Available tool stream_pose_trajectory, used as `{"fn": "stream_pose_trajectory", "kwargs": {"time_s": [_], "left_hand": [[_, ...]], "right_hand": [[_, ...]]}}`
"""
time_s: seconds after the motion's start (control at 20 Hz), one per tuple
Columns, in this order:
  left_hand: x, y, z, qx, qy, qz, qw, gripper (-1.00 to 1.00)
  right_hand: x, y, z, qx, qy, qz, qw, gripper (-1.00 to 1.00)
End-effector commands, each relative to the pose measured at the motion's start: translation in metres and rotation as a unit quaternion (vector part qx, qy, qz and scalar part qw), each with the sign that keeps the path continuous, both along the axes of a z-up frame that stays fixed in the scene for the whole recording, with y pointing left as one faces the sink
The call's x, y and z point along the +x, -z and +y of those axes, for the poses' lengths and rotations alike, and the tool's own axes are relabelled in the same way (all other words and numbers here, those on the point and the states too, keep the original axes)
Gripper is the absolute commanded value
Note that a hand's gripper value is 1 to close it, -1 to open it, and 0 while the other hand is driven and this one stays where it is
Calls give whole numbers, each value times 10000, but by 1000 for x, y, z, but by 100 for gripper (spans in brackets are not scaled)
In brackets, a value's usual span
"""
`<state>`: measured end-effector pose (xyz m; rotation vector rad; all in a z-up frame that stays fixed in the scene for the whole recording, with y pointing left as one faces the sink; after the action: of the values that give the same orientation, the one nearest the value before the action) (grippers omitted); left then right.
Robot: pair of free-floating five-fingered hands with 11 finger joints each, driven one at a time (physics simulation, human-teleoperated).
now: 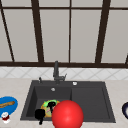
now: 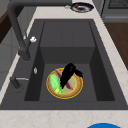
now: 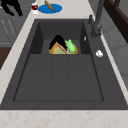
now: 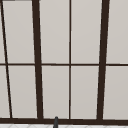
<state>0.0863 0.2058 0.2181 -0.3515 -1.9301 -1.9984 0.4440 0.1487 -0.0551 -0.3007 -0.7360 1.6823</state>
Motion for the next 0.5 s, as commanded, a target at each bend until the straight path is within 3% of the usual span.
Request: {"fn": "stream_pose_trajectory", "kwargs": {"time_s": [0.0, 0.4, 0.45], "left_hand": [[0, 0, 0, 0, 0, 0, 10000, 0], [0, 0, 0, 0, 0, 0, 10000, 0], [0, 0, 0, 0, 0, 0, 10000, 0]], "right_hand": [[21, 24, 0, -334, -309, -112, 9989, -100], [17, 44, -11, 76, -750, -259, 9968, -100], [12, 43, -12, 72, -786, -319, 9964, 100]]}}
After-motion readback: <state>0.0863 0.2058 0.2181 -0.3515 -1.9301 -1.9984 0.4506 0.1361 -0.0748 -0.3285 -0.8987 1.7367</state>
